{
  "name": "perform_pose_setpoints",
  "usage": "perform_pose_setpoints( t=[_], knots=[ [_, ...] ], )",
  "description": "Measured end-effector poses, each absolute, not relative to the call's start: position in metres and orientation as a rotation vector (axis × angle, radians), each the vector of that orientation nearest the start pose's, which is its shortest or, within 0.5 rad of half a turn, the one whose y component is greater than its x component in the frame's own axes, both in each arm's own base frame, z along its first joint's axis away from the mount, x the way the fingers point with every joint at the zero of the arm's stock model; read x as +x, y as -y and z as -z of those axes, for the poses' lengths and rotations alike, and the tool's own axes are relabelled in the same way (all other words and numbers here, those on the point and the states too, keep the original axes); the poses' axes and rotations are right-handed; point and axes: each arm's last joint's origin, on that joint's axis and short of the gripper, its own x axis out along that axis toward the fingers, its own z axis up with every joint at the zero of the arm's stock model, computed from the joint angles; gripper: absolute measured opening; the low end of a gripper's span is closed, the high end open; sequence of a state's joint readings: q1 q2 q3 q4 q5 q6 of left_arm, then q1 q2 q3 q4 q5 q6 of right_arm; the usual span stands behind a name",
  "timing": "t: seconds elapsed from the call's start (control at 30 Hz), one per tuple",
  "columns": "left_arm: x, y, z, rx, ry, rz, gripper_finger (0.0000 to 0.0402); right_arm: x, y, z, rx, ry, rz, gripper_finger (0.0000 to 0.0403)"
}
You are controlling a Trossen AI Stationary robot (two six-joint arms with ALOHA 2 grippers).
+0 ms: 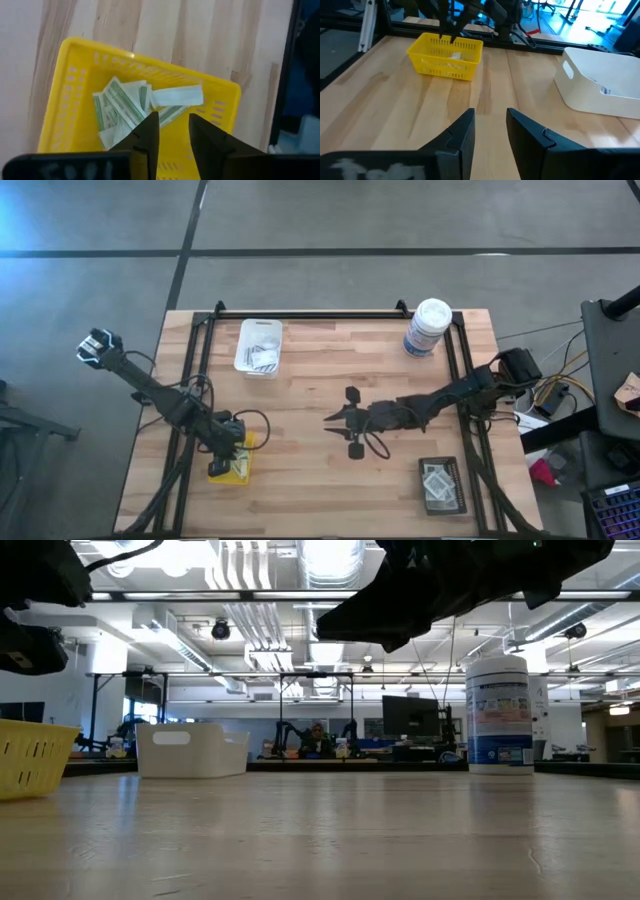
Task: Pick & Place First Aid Supplies
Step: Return to Home Position
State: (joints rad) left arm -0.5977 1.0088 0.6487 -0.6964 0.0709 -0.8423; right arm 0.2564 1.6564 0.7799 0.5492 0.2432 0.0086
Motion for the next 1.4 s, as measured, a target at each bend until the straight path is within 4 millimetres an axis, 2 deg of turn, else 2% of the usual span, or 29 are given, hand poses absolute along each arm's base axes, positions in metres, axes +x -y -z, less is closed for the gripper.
perform_pose_setpoints(
  t=[0.1, 0.3, 0.5, 0.7, 0.87, 1.03, 1.23, 1.4],
  knots=[
    [0.147, 0.101, -0.215, -0.356, -1.178, 0.201, 0.0100, 0.325, -0.080, -0.190, -0.076, -0.305, -0.020, 0.0104],
    [0.155, 0.099, -0.237, -0.170, -1.022, 0.305, 0.0099, 0.319, -0.078, -0.208, -0.075, -0.259, -0.017, 0.0092],
    [0.159, 0.091, -0.259, 0.047, -0.729, 0.388, 0.0097, 0.303, -0.072, -0.229, -0.107, -0.288, -0.017, 0.0079],
    [0.155, 0.079, -0.275, 0.151, -0.470, 0.415, 0.0097, 0.281, -0.064, -0.252, -0.116, -0.325, -0.009, 0.0070],
    [0.150, 0.066, -0.269, 0.172, -0.357, 0.374, 0.0097, 0.265, -0.056, -0.269, -0.151, -0.289, -0.005, 0.0068],
    [0.142, 0.055, -0.251, 0.148, -0.303, 0.344, 0.0096, 0.254, -0.043, -0.277, -0.184, -0.257, 0.016, 0.0068],
    [0.128, 0.044, -0.230, 0.096, -0.254, 0.329, 0.0096, 0.239, -0.015, -0.282, -0.149, -0.219, 0.066, 0.0063],
    [0.117, 0.039, -0.227, 0.076, -0.149, 0.318, 0.0096, 0.227, 0.007, -0.288, -0.071, -0.161, 0.029, 0.0064]
  ],
)
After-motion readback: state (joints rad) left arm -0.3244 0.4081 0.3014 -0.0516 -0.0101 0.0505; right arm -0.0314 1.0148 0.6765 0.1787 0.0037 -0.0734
